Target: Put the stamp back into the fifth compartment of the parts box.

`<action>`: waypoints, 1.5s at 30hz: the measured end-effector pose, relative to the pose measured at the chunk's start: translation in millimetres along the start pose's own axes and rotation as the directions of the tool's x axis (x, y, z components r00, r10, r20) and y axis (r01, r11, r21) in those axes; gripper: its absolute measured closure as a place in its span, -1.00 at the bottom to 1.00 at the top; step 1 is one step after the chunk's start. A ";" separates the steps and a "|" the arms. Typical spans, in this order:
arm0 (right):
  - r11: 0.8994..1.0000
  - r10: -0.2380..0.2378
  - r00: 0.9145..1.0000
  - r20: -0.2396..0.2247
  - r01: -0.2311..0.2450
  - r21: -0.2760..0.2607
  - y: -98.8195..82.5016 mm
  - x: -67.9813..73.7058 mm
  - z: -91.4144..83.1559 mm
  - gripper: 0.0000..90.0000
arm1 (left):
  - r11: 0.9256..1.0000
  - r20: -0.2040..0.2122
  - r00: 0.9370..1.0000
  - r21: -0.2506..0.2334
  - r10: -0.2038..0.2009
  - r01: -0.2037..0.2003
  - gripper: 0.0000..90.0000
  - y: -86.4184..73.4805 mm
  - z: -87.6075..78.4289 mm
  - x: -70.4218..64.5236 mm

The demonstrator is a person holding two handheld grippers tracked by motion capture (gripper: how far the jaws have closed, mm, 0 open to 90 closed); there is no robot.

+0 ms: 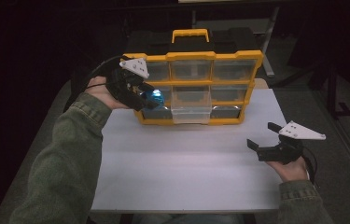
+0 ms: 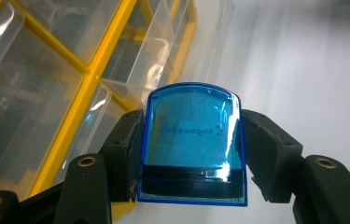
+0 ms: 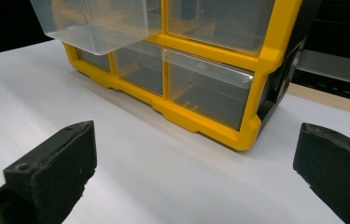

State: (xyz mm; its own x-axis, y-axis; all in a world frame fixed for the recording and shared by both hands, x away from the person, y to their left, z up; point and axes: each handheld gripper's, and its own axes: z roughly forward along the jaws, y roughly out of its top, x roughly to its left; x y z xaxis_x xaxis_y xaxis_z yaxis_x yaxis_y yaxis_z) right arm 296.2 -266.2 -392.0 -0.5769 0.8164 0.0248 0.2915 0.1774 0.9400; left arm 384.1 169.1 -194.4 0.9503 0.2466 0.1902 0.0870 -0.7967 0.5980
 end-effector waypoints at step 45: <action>1.000 0.014 1.000 0.006 -0.014 -0.004 -1.1 -1.7 -4.2 -1.00 | 0.999 0.072 0.996 0.015 0.045 -0.046 -0.07 68.7 65.2 5.6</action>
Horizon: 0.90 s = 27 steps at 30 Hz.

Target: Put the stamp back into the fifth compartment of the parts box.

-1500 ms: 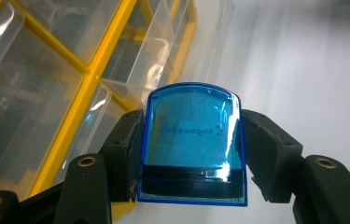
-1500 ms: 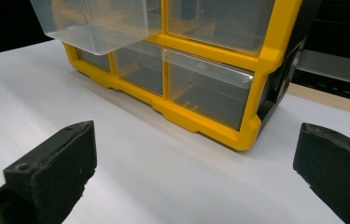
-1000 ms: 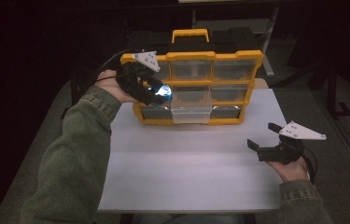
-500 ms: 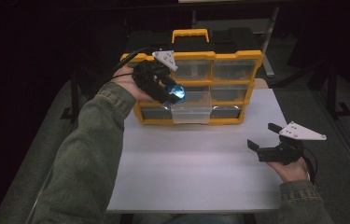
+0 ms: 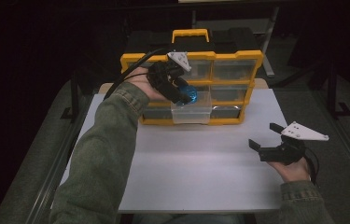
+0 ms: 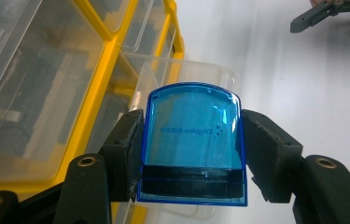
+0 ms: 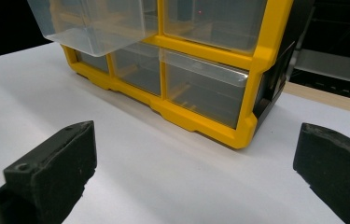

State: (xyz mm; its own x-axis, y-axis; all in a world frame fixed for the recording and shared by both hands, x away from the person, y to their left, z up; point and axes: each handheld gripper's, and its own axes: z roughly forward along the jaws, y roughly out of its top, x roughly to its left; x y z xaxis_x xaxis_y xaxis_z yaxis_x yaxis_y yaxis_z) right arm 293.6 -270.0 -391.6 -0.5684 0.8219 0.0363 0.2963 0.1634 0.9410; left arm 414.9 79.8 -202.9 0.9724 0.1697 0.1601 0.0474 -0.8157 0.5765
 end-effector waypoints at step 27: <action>1.000 -0.003 1.000 -0.012 0.003 0.004 -0.7 1.1 -0.1 -1.00 | 0.998 0.000 0.998 0.015 -0.063 0.063 -0.34 6.1 29.4 8.6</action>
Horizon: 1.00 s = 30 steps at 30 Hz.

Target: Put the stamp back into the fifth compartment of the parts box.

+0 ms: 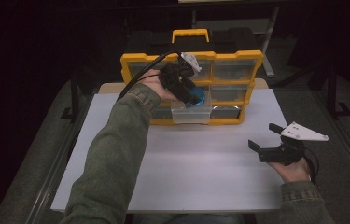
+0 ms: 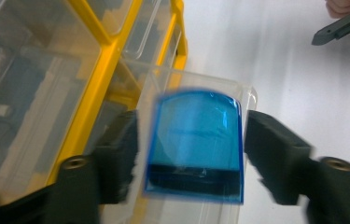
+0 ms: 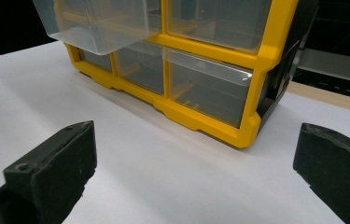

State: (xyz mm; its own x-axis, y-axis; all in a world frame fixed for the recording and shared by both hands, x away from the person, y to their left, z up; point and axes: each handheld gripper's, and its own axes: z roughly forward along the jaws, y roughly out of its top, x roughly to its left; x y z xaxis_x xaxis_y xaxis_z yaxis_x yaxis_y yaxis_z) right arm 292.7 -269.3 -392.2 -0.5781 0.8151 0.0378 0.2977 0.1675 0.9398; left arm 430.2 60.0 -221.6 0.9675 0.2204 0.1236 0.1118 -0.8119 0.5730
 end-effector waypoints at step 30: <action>1.000 0.003 1.000 0.005 -0.003 0.005 -0.8 0.0 0.3 -1.00 | 0.998 -0.090 0.996 -0.064 -0.021 0.016 -1.00 -41.7 -33.7 -17.5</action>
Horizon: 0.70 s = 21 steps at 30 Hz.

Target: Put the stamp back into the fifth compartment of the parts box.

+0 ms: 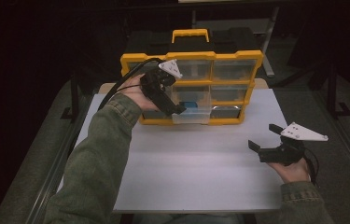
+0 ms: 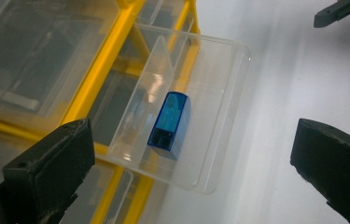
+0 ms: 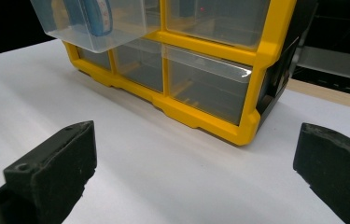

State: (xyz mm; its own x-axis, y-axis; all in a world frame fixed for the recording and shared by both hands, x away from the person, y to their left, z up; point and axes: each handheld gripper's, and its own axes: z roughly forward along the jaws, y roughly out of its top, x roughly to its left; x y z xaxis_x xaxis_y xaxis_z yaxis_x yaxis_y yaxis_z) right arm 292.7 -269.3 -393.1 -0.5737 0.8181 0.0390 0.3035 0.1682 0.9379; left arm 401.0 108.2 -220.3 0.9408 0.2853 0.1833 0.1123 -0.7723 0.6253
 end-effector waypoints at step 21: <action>1.000 0.003 1.000 -0.007 -0.003 0.011 -0.6 0.5 1.8 -1.00 | 0.986 -0.072 0.992 -0.136 -0.107 0.096 -1.00 -56.0 -28.2 -1.0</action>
State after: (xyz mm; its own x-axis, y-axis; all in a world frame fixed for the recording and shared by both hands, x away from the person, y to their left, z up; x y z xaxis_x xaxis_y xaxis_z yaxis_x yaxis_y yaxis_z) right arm 293.7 -268.0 -394.2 -0.5779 0.8150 0.0437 0.3134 0.1721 0.9339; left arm 384.7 167.2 -234.1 0.8977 0.4065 0.1700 0.1576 -0.6565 0.7376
